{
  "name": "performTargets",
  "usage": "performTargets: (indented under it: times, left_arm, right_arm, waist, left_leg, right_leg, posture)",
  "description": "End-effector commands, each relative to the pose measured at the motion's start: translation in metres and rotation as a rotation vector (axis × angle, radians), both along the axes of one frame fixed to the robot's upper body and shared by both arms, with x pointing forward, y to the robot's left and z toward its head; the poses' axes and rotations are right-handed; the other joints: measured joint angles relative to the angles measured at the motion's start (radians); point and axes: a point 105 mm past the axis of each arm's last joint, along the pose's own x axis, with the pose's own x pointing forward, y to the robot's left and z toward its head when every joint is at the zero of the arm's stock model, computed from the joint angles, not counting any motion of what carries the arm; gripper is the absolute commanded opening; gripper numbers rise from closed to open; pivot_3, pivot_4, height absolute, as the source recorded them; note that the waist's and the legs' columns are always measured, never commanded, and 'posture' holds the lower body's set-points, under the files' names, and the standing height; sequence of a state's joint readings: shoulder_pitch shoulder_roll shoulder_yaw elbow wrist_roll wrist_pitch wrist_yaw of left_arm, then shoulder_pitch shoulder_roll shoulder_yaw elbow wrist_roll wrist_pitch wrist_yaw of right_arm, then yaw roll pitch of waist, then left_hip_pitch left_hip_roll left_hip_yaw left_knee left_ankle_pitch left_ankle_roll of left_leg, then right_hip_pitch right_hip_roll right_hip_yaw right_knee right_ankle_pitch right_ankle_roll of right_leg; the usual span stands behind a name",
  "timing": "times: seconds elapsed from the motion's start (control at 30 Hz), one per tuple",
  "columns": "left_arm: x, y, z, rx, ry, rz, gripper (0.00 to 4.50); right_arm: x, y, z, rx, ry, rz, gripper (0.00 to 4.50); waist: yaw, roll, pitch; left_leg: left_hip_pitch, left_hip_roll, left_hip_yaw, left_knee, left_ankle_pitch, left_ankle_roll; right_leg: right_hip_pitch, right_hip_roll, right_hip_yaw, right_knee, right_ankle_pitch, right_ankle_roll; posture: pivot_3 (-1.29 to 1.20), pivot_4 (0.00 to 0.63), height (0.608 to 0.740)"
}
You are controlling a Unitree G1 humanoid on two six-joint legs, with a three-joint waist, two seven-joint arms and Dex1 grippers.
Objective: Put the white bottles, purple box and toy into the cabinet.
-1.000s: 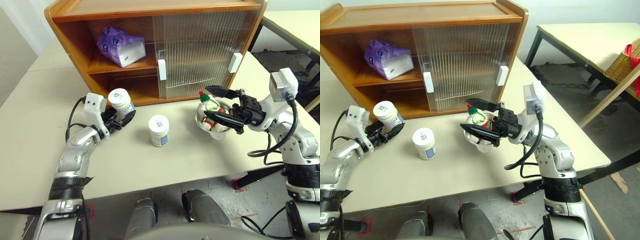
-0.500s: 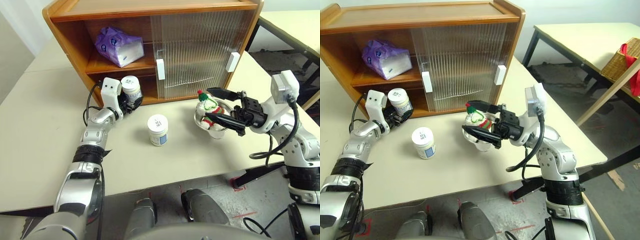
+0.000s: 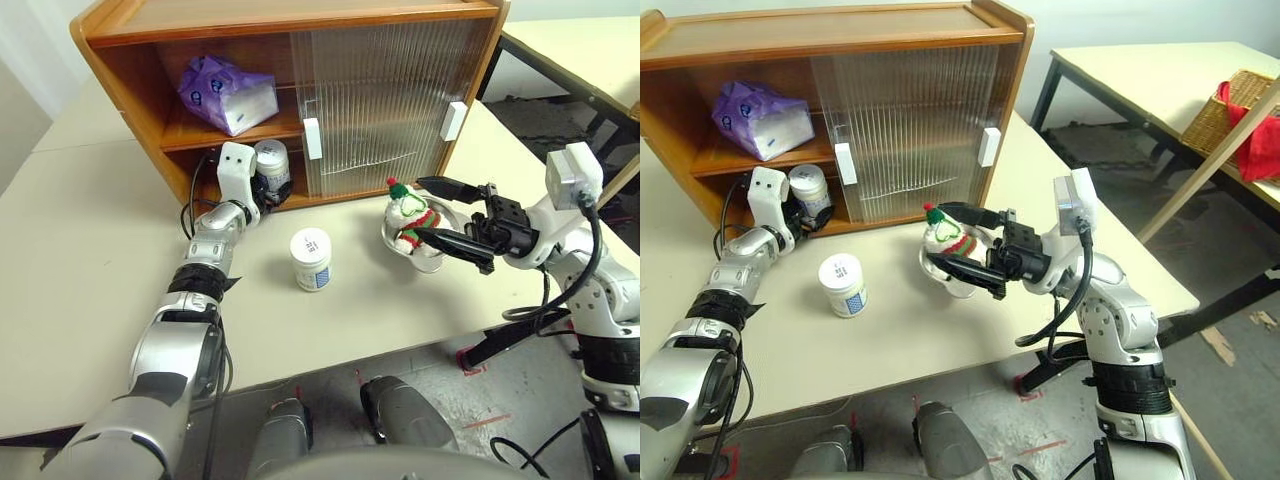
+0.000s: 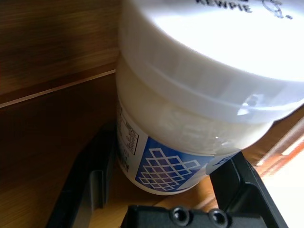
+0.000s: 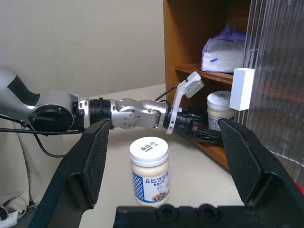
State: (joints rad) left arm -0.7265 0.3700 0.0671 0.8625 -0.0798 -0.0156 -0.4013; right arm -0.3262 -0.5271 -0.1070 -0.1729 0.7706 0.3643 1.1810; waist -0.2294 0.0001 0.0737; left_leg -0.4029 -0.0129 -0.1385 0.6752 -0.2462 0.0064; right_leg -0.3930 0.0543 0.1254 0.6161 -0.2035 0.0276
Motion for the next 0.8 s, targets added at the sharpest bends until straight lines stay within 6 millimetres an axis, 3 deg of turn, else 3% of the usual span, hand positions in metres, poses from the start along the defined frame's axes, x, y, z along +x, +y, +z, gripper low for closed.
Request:
performTargets:
  times: [0.03, 0.37, 0.8]
  left_arm:
    - [-0.005, 0.022, -0.003, 0.003, -0.012, 0.085, 3.15]
    - [0.01, 0.018, 0.009, -0.028, -0.039, 0.178, 3.15]
    - [0.017, 0.007, 0.009, -0.141, -0.014, 0.166, 3.15]
  right_arm:
    - [-0.003, 0.0, 0.0, 0.005, 0.001, 0.0, 4.5]
    - [-0.002, 0.004, 0.0, 0.011, 0.006, 0.022, 4.5]
    - [-0.005, 0.0, -0.002, 0.005, 0.008, 0.007, 4.5]
  waist:
    - [-0.004, 0.0, 0.0]
    - [0.006, -0.006, 0.004]
    - [0.011, -0.009, 0.007]
  left_leg:
    - [0.0, 0.0, 0.0, 0.0, 0.0, 0.001]
    - [-0.001, -0.002, -0.001, 0.001, 0.0, 0.003]
    - [-0.001, -0.004, -0.006, 0.001, 0.002, 0.001]
  right_leg:
    - [0.0, 0.0, 0.0, 0.0, 0.0, 0.0]
    - [0.001, -0.003, 0.002, -0.002, 0.001, 0.003]
    - [0.001, -0.003, 0.002, -0.001, 0.002, 0.001]
  posture:
    - [-0.29, 0.083, 0.74]
    - [-0.28, 0.097, 0.74]
    - [-0.3, 0.097, 0.74]
